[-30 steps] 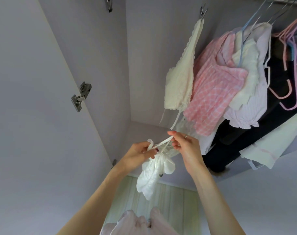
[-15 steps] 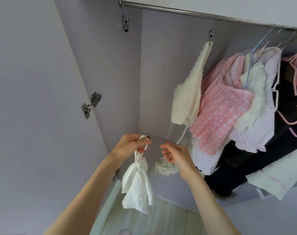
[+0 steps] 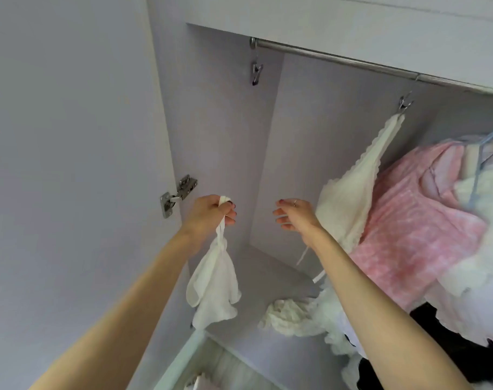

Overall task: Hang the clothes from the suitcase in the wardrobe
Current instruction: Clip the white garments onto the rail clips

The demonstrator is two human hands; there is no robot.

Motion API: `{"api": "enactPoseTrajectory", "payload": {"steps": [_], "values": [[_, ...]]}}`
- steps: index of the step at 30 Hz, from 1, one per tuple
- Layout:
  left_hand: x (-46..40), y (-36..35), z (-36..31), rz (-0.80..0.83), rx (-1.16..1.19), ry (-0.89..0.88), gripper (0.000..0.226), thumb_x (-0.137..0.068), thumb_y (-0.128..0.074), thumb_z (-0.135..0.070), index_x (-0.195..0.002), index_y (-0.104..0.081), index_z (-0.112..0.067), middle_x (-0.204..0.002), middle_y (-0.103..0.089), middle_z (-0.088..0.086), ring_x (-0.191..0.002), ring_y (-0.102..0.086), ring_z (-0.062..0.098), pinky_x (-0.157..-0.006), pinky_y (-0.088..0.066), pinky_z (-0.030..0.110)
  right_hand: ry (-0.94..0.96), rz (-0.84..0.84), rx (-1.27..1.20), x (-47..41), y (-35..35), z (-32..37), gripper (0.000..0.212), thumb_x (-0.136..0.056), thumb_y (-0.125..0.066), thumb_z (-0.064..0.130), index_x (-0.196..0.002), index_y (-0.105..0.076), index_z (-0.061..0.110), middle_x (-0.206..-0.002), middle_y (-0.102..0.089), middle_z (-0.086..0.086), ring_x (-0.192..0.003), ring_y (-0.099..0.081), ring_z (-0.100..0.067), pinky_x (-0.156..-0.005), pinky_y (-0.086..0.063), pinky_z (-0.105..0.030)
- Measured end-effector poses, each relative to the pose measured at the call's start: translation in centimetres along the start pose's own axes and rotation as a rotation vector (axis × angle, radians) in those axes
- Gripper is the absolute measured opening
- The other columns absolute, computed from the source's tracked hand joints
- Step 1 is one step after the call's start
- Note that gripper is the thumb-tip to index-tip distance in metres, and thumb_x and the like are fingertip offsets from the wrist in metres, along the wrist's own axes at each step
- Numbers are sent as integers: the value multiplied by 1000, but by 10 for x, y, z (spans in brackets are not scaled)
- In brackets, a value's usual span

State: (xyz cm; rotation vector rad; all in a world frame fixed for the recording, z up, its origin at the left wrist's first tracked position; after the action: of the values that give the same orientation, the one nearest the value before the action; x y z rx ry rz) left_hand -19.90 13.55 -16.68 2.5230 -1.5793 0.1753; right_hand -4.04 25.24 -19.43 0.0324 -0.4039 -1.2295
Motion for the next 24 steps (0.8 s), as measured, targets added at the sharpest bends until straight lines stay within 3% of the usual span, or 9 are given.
{"api": "enactPoseTrajectory", "payload": {"steps": [2, 6, 9, 13, 16, 20, 23, 24], "values": [[-20, 7, -9, -29, -6, -22, 21, -93, -48, -4, -76, -59, -10, -71, -62, 6, -52, -62, 7, -69, -52, 25, 55, 14, 43, -27, -8, 28, 8, -96, -49, 17, -97, -55, 13, -81, -61, -5, -58, -52, -13, -54, -43, -21], [-62, 20, -34, -48, -32, -92, 18, -94, -46, -4, -82, -59, -6, -71, -60, 5, -54, -61, 8, -65, -51, 18, 119, 46, 65, -84, -22, 87, 18, -96, -47, 15, -112, -53, 10, -99, -57, -11, -61, -52, -15, -59, -44, -25], [-90, 23, -50, -109, -36, -156, 23, -94, -45, -5, -77, -57, -11, -69, -59, 4, -46, -59, 2, -57, -49, 10, 140, 35, 13, -124, -36, 122, 34, -97, -45, 13, -130, -48, 5, -106, -53, -7, -64, -54, -16, -58, -46, -25], [-123, 26, -63, -142, -3, -222, 29, -96, -41, -2, -72, -53, -14, -70, -57, 4, -60, -56, 14, -57, -47, 11, 201, 15, -88, -166, -56, 165, 46, -97, -46, 13, -141, -36, 9, -118, -51, -8, -87, -58, -21, -65, -51, -27], [-140, 23, -66, -130, 11, -281, 28, -95, -40, -1, -73, -54, -13, -70, -56, 4, -62, -55, 14, -62, -47, 14, 275, -31, -181, -191, -64, 192, 54, -96, -47, 15, -146, -25, 12, -130, -50, -8, -86, -58, -21, -62, -50, -24], [-152, 17, -65, -180, 40, -340, 27, -93, -40, 0, -76, -56, -13, -70, -57, 0, -66, -54, 11, -66, -45, 19, 410, -142, -151, -210, -74, 213, 37, -94, -49, 19, -130, -46, 12, -106, -59, -7, -72, -58, -18, -51, -44, -22], [-158, 16, -66, -173, 20, -364, 20, -93, -40, 0, -86, -57, -9, -72, -58, -1, -68, -55, 11, -63, -44, 15, 468, -279, -1, -218, -70, 221, 14, -93, -49, 20, -91, -59, 11, -97, -65, -10, -86, -63, -24, -68, -52, -32], [-158, 16, -66, -164, 25, -368, 19, -93, -40, 0, -87, -57, -8, -72, -58, -1, -67, -55, 10, -61, -44, 12, 490, -321, 50, -220, -69, 223, 18, -93, -49, 20, -80, -58, 12, -93, -66, -11, -89, -64, -26, -75, -51, -34]]}}
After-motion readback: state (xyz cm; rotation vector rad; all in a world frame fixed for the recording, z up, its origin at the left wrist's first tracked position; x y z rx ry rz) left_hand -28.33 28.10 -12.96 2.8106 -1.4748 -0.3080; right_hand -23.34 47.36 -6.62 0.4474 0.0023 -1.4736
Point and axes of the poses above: each hand's wrist, its own x-axis away from the middle knuckle, its own y-axis out of the back of the hand, z = x × y, the point moved 3 cm from there along -x, towards the middle knuckle
